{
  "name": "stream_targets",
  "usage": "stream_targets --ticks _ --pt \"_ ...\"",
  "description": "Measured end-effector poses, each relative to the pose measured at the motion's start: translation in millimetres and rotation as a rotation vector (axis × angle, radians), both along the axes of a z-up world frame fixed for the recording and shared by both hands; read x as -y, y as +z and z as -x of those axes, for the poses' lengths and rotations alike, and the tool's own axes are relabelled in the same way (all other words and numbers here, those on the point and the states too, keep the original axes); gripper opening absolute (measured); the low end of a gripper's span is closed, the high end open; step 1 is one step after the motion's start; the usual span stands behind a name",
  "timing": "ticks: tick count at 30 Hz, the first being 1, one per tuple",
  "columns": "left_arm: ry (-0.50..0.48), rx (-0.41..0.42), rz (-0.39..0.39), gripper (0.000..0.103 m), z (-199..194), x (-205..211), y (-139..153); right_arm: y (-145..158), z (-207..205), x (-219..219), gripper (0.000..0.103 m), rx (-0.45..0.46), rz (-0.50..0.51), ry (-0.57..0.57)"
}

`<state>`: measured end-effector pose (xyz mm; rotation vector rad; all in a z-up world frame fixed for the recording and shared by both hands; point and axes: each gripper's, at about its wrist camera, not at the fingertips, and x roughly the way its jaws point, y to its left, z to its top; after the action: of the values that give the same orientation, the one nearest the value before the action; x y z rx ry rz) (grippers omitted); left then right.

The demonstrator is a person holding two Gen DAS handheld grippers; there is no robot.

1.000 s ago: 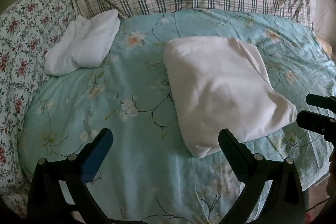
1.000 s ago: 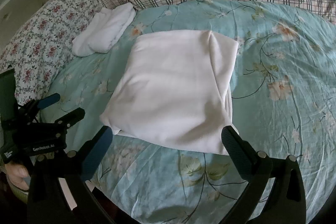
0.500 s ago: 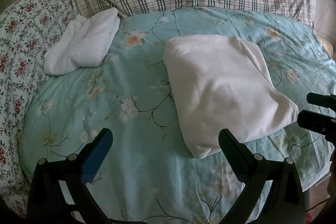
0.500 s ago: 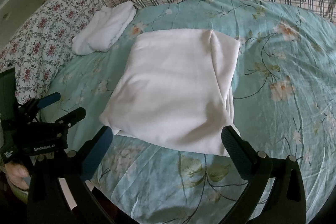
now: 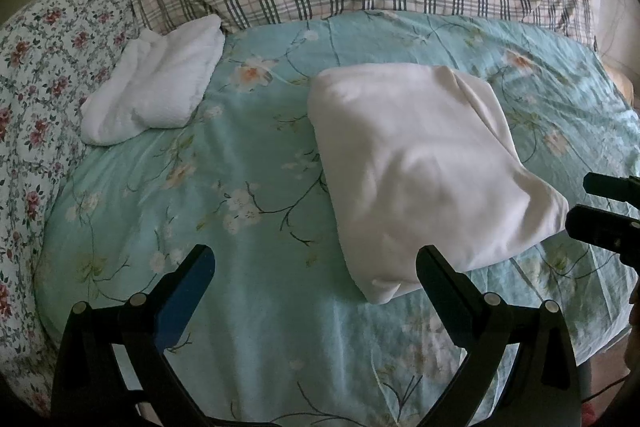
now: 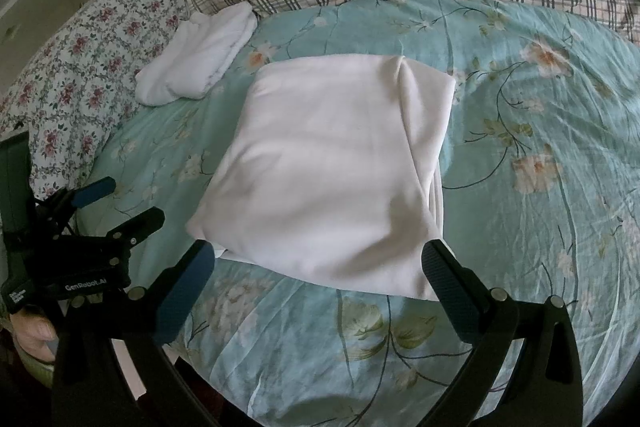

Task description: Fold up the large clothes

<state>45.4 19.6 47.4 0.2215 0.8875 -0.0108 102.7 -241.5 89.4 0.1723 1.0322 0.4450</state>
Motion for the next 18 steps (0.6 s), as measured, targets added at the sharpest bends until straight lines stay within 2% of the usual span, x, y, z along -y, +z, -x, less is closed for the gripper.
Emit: stream_targets --ticks 18 --pt "-0.013 -0.01 -0.009 0.101 -8.6 4.9 -1.6 3.7 -9.3 -0.5 0.103 0.004 0.006 0.009"
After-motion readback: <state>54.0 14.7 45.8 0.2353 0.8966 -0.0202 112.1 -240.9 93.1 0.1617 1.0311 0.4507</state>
